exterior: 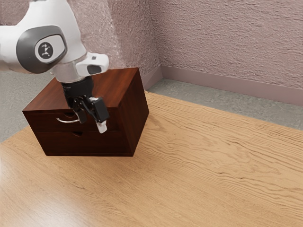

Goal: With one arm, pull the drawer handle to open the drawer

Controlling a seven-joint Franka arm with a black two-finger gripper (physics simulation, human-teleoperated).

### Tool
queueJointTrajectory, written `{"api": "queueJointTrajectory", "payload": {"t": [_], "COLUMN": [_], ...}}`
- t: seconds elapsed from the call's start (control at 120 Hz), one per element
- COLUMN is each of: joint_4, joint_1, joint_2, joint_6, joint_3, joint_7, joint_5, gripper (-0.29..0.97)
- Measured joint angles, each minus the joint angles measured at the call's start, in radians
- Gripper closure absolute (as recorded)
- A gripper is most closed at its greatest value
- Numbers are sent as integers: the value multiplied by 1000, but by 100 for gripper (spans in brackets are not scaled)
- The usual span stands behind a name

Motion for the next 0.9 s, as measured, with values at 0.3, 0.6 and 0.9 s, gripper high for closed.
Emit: {"api": "queueJointTrajectory", "payload": {"t": [0.3, 0.6, 0.9], "joint_4": [-153, -154, -154], "joint_1": [22, 26, 29], "joint_2": [-123, -117, -64], "joint_6": [71, 96, 179], "joint_3": [86, 119, 129], "joint_7": [242, 557, 833], "joint_5": [63, 104, 115], "gripper": [0, 0, 0]}}
